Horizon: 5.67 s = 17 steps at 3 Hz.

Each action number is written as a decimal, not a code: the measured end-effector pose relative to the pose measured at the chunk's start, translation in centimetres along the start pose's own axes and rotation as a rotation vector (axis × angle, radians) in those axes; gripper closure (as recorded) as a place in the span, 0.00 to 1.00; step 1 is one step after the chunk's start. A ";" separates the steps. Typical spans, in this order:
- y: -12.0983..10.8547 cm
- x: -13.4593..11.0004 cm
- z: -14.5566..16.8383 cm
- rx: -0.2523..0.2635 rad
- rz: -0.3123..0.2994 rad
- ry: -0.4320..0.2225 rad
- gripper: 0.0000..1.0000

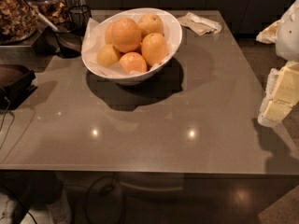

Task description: Pick orange from white bowl

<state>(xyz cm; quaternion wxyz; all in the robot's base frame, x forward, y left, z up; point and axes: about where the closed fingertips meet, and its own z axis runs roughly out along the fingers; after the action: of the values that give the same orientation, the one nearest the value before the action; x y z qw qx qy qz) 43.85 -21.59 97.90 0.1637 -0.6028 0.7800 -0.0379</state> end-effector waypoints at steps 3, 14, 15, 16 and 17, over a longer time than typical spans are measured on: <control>-4.7 -5.1 0.8 -0.015 0.085 -0.021 0.00; -17.9 -29.5 11.3 -0.102 0.002 -0.197 0.19; -17.9 -29.9 12.0 -0.120 0.005 -0.207 0.21; -17.9 -30.1 12.5 -0.135 0.004 -0.214 0.19; -17.7 -30.4 13.1 -0.151 -0.004 -0.216 0.20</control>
Offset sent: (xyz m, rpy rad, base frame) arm 0.0444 0.0300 0.0017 0.0749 0.0492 -0.1248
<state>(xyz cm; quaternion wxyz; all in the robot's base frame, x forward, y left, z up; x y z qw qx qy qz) 70.89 4.37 96.46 0.2007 -0.6155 0.7573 0.0855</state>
